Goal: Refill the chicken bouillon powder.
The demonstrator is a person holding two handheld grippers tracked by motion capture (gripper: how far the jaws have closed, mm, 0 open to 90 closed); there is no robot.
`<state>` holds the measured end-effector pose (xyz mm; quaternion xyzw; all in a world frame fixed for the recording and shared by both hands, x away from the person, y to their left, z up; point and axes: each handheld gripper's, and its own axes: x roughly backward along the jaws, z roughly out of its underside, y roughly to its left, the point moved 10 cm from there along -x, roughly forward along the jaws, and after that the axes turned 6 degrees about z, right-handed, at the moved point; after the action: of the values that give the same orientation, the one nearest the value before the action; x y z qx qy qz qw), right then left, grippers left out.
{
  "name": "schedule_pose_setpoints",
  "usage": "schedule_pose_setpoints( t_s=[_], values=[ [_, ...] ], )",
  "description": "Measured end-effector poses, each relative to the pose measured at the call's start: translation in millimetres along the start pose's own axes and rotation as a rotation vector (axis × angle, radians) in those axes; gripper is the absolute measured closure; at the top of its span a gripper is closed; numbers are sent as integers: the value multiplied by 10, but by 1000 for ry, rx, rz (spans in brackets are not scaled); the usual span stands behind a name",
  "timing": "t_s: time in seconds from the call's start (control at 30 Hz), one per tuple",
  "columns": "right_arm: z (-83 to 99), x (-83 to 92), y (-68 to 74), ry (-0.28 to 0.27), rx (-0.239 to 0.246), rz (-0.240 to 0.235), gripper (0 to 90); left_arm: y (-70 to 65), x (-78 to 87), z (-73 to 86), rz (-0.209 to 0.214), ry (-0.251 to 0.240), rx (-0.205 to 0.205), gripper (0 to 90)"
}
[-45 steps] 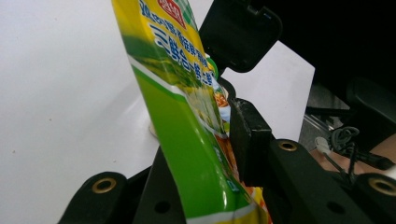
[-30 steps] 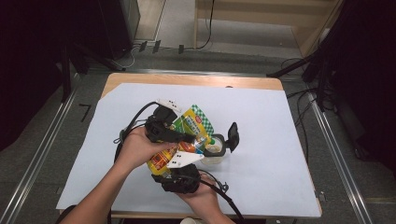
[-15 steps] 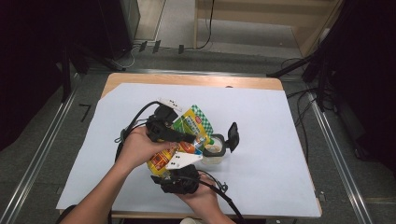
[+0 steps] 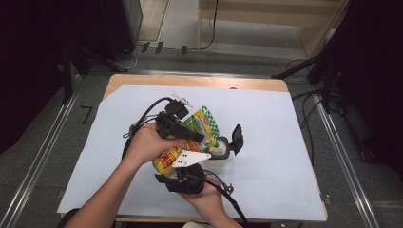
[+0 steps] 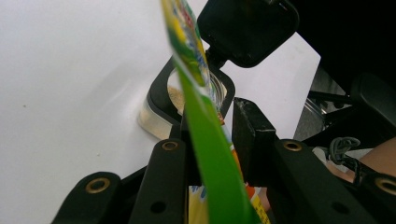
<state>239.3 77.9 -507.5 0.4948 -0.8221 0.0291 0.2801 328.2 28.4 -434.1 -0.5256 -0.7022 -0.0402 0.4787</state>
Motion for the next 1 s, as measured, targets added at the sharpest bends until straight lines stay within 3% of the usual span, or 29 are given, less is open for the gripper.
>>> schedule_pose_setpoints(
  t_s=[0.37,0.67,0.83,1.0],
  values=[
    [30,-27,14,8,-40,-30,617,70,-63,42,-17,21,25,781],
    [61,-30,12,15,38,-8,585,65,-64,59,-1,24,36,789],
    [77,-34,16,25,69,1,617,63,-74,75,6,33,43,793],
    [76,-32,13,24,70,0,631,62,-72,72,13,29,49,794]
  ],
)
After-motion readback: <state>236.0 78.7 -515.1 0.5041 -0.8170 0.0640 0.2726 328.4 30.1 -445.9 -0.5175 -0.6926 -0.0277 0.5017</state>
